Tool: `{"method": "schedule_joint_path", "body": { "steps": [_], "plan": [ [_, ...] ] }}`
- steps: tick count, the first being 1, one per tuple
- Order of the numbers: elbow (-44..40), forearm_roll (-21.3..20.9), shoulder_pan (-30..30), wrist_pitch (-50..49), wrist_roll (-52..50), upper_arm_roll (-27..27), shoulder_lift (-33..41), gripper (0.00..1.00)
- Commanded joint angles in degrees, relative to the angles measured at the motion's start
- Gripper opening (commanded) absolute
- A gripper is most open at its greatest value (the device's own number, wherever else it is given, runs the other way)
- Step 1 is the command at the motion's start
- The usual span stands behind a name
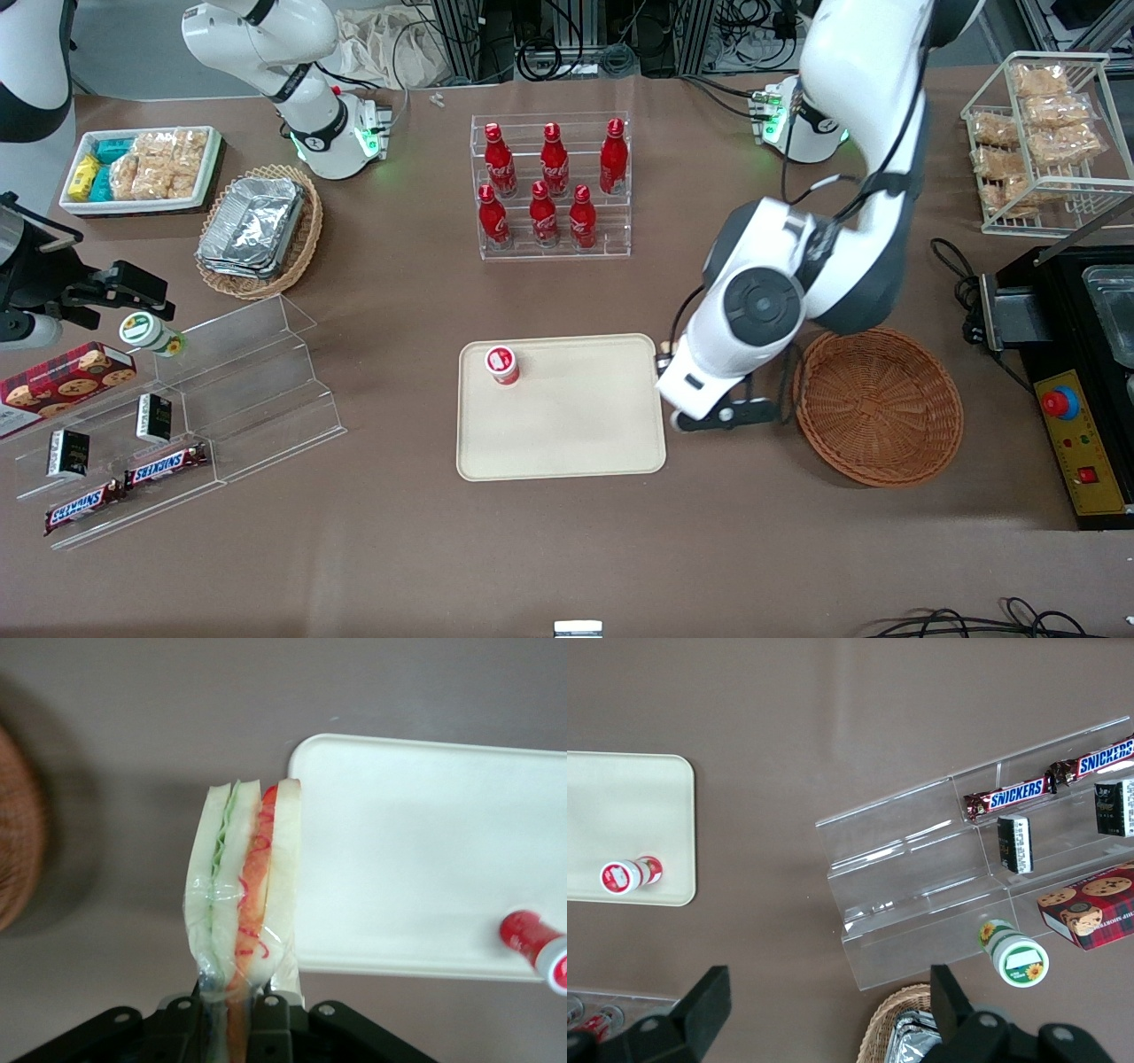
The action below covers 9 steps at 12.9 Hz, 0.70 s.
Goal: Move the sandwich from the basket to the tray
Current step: 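Lower the held sandwich onto the white tray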
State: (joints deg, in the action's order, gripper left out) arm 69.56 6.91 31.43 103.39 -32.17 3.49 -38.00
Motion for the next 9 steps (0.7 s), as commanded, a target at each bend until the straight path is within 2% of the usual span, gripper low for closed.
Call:
{"method": "schedule_joint_path", "body": {
  "steps": [1, 4, 8, 9],
  "plan": [
    [-4.3, 0.9, -0.1, 5.0, -1.0, -2.3, -6.9, 0.0],
    [-4.0, 0.9, 0.0, 9.2, -3.6, -4.2, -11.0, 0.0],
    [-1.2, 1.0, 0.1, 9.8, -4.0, -4.7, -11.8, 0.0],
    [-0.6, 1.0, 0.2, 10.1, -4.0, -4.7, -11.8, 0.04]
  ]
}}
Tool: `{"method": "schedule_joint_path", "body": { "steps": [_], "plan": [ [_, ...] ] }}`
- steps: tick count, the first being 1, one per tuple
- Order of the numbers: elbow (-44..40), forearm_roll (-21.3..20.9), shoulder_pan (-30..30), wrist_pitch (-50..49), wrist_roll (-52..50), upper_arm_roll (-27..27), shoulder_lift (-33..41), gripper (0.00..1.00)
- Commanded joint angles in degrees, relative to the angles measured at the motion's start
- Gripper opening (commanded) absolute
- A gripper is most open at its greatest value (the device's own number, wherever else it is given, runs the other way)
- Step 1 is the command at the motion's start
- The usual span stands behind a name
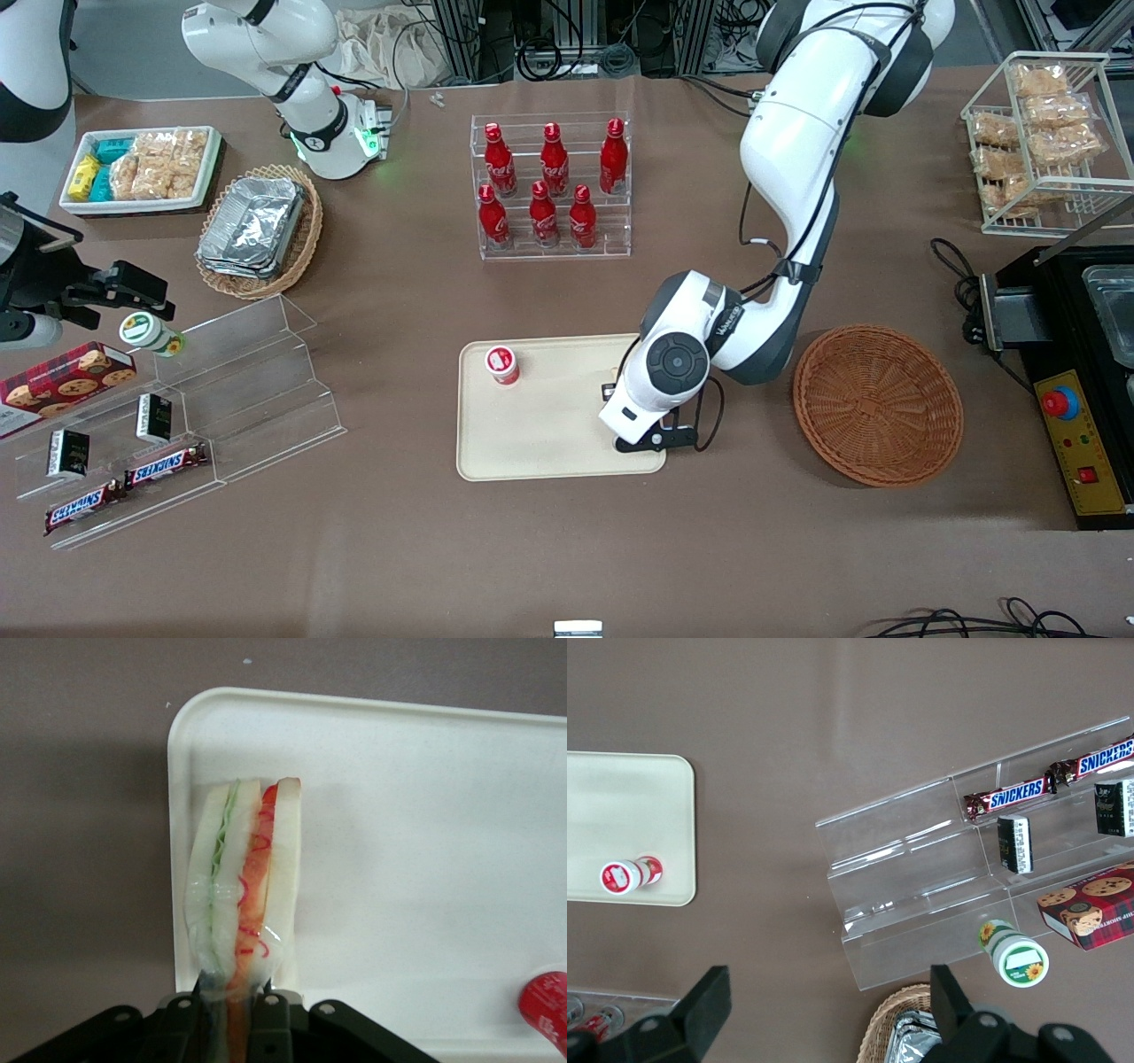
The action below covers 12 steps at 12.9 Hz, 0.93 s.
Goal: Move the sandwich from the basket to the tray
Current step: 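Lower the held sandwich onto the white tray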
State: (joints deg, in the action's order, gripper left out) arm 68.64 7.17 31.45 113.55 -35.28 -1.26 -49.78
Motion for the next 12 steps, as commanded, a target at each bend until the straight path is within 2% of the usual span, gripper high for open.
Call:
{"method": "schedule_joint_path", "body": {
  "steps": [1, 2, 4, 9, 12],
  "plan": [
    [0.9, 0.7, 0.6, 0.2, -0.8, 0.0, -0.1, 0.13],
    [1.8, 0.7, 1.1, 1.4, -0.9, 0.0, -0.1, 0.37],
    [2.6, 0.1, 1.6, 3.9, -1.8, 0.0, -0.1, 0.99],
    [2.1, -0.4, 1.6, 3.3, -1.8, 0.1, 1.2, 1.0],
    [2.1, -0.6, 0.7, -0.8, -1.8, 0.7, 5.6, 1.0]
  ]
}}
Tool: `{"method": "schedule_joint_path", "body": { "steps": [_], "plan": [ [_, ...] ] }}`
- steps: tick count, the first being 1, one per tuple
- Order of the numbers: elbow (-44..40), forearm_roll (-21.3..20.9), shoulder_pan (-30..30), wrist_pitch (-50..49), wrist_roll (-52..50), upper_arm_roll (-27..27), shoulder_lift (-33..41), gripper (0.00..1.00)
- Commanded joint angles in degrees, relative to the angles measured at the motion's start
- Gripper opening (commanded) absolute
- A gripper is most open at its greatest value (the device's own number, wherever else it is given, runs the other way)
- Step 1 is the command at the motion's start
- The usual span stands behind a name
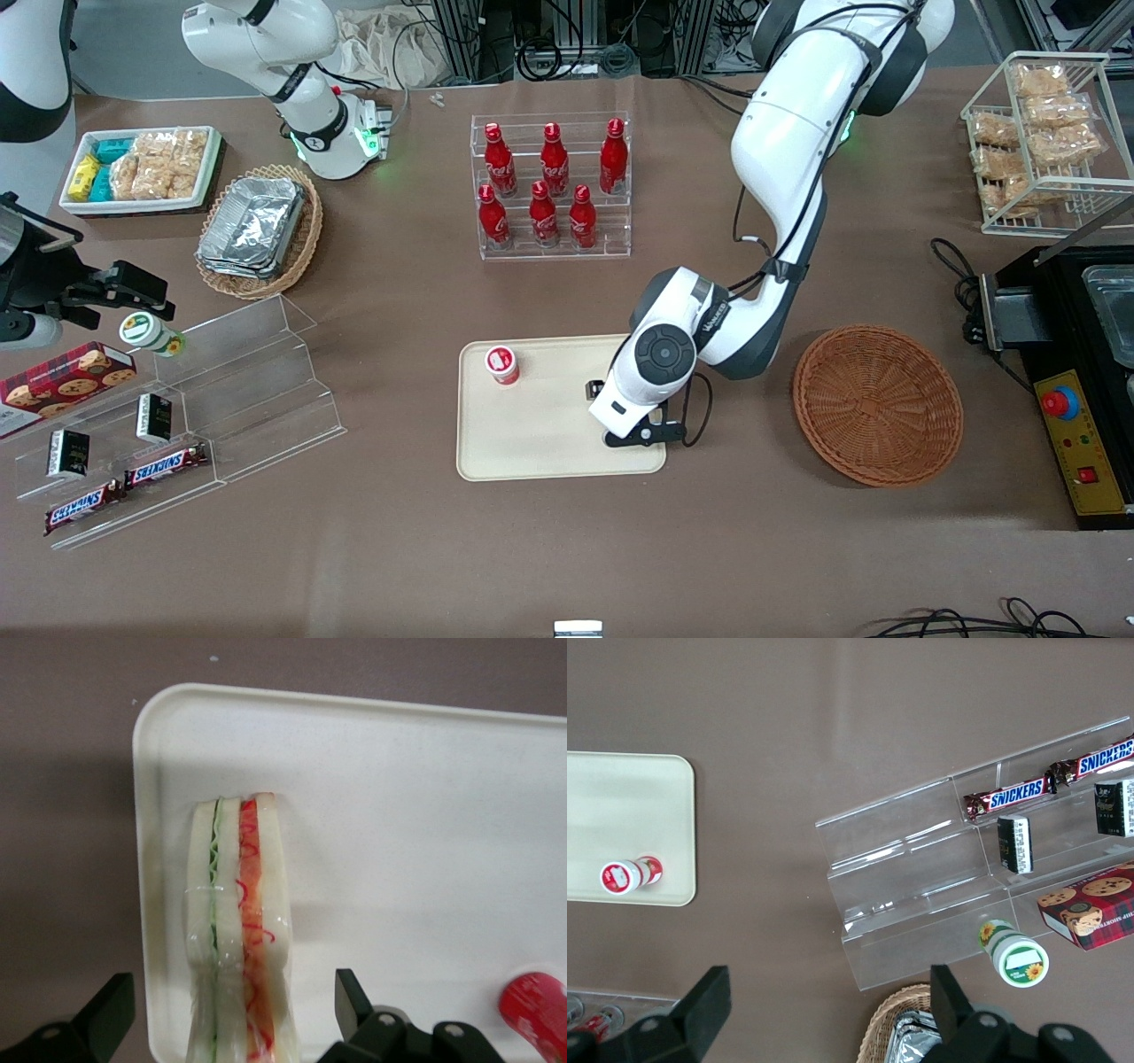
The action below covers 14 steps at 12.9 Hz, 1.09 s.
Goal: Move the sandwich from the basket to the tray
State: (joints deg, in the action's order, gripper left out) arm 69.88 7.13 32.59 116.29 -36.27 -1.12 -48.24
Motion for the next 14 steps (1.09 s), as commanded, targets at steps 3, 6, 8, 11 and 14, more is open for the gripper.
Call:
{"method": "schedule_joint_path", "body": {
  "steps": [3, 6, 8, 11, 14],
  "plan": [
    [1.0, -0.5, -1.2, -5.3, -0.4, 7.2, 10.5, 1.0],
    [2.3, 0.0, -2.6, -10.4, 3.9, 14.1, 17.2, 1.0],
    [7.2, 0.5, -6.9, -10.6, 6.4, 14.0, 23.3, 1.0],
    [19.8, 0.6, -10.5, -8.5, 13.6, 14.7, 34.4, 1.0],
    [27.2, 0.4, -16.9, -8.2, 24.8, 14.7, 41.5, 1.0]
  ]
}}
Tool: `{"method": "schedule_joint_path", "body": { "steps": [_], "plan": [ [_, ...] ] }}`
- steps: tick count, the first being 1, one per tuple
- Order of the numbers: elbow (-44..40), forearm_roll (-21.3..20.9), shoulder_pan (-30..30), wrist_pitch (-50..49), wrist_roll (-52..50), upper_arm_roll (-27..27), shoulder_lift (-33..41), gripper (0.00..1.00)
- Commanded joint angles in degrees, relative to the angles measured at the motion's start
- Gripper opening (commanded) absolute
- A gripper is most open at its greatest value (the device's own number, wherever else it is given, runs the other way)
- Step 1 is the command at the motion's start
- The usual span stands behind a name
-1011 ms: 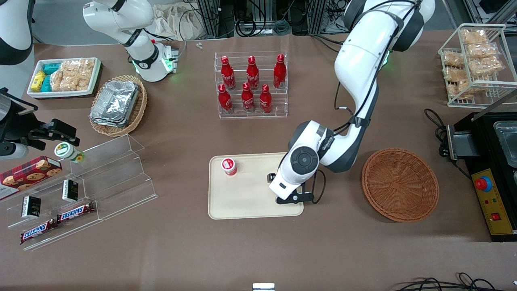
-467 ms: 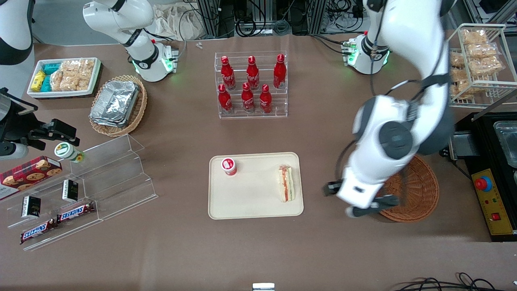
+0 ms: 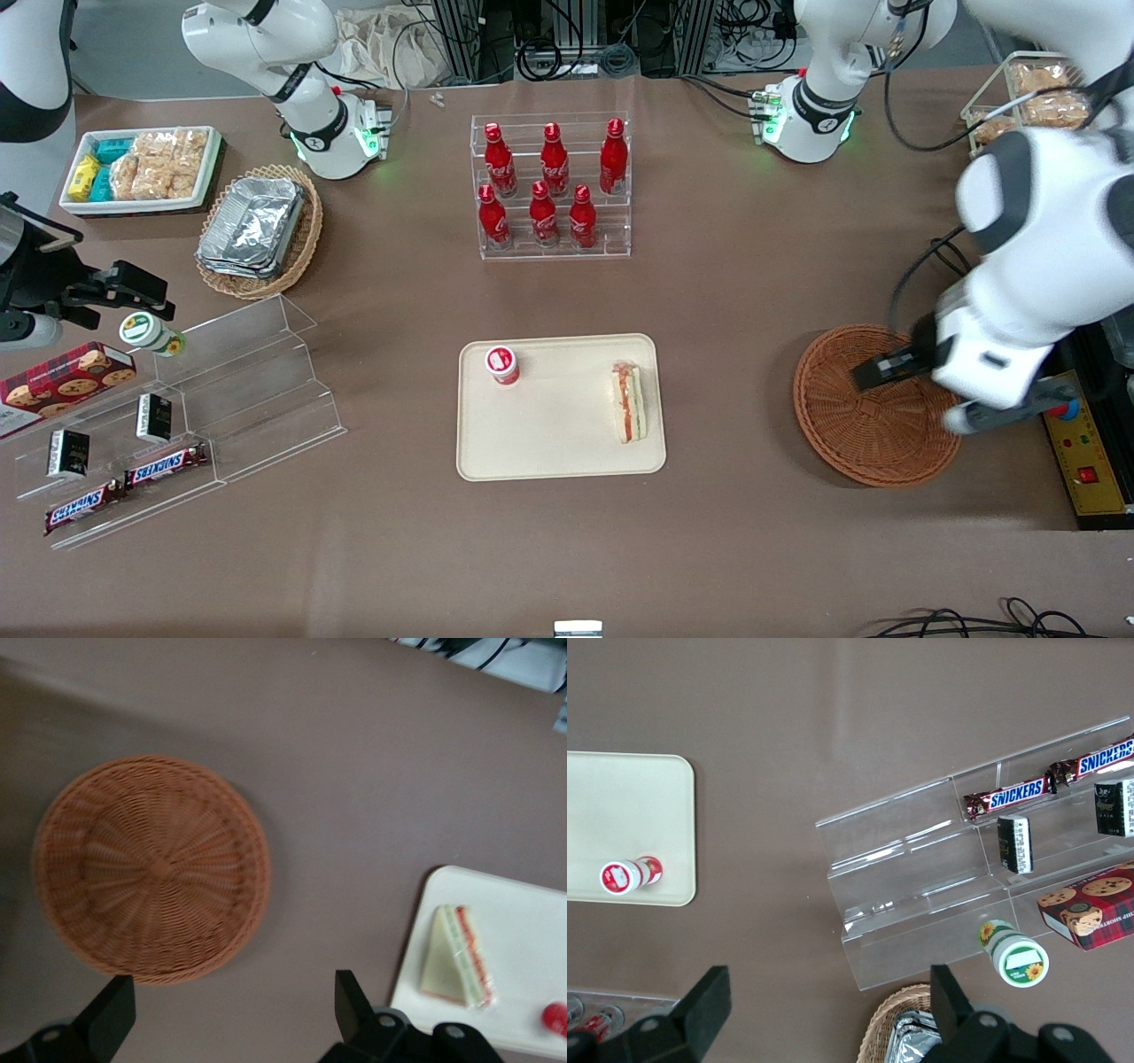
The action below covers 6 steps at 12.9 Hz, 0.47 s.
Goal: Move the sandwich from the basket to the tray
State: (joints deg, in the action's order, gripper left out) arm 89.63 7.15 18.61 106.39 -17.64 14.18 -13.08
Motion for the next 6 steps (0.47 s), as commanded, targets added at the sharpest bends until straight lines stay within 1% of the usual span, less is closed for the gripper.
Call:
{"method": "schedule_joint_path", "body": {
  "steps": [1, 2, 4, 6],
  "plan": [
    [7.5, 0.4, -5.1, 0.9, 10.3, -0.6, 6.7, 1.0],
    [6.5, -0.3, -5.7, -0.1, 12.6, -0.6, 6.2, 1.0],
    [3.7, -0.6, -5.8, -2.8, 10.4, -0.5, 4.6, 1.0],
    [3.1, -0.6, -5.8, -2.9, 10.5, -0.4, 4.5, 1.0]
  ]
}}
